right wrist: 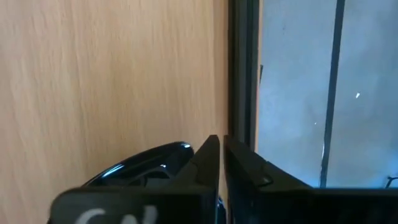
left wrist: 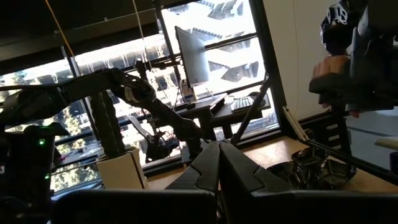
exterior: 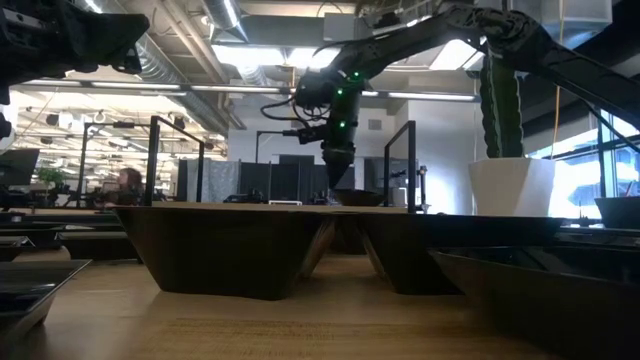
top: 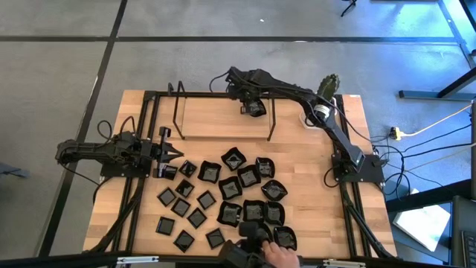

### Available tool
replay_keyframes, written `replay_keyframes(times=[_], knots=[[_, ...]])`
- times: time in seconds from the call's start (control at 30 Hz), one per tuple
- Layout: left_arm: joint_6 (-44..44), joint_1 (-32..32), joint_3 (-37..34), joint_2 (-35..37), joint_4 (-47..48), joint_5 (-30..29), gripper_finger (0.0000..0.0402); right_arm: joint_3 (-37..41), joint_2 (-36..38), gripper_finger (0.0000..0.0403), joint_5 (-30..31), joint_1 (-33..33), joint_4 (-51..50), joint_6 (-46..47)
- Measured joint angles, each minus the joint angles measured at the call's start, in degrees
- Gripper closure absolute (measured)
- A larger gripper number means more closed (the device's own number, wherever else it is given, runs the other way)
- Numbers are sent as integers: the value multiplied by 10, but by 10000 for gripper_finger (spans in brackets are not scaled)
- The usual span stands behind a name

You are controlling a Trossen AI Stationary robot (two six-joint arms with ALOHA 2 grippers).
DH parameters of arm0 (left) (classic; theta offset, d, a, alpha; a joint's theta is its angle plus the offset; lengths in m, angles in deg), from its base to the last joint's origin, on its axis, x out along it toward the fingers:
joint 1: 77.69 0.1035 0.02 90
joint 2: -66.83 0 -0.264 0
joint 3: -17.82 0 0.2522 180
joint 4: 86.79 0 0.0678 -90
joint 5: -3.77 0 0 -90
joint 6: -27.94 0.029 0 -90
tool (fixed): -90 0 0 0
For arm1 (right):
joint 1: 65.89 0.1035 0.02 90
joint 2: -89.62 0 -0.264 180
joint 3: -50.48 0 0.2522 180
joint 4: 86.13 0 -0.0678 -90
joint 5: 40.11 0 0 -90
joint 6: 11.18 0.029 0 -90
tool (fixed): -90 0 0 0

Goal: Pick & Place Mini shaped plates
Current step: Stack the leaf-shaped plate on top of the leaf-shaped plate on the shelf, then put the distorted square plate on the shelf

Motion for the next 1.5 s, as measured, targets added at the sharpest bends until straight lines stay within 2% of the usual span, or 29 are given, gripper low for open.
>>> replay_keyframes(times=[0.3, 0.43, 0.6, 0.83, 1.03, 1.23, 1.37, 1.5], knots=[[-1, 0, 0, 0, 0, 0, 398, 30, 0, 398, 25, 0, 0, 0], [0, 0, 0, 0, 0, 0, 397, -2, 0, 390, 49, 1, -10, 0], [0, 0, 0, 0, 0, 0, 397, -72, 0, 373, 51, 9, -47, 8], [0, 0, 0, 0, 0, 0, 398, -72, 49, 384, 56, 41, -77, 14], [1, 0, 0, 0, 0, 0, 398, -71, 133, 395, 50, 110, -94, 25], [0, 0, 0, 0, 0, 0, 398, -71, 270, 399, 25, 197, -110, 73], [1, 0, 0, 0, 0, -4, 398, -72, 369, 398, 14, 265, -131, 163], [1, 0, 0, 0, 0, -32, 398, -55, 448, 398, 39, 319, -211, 277]])
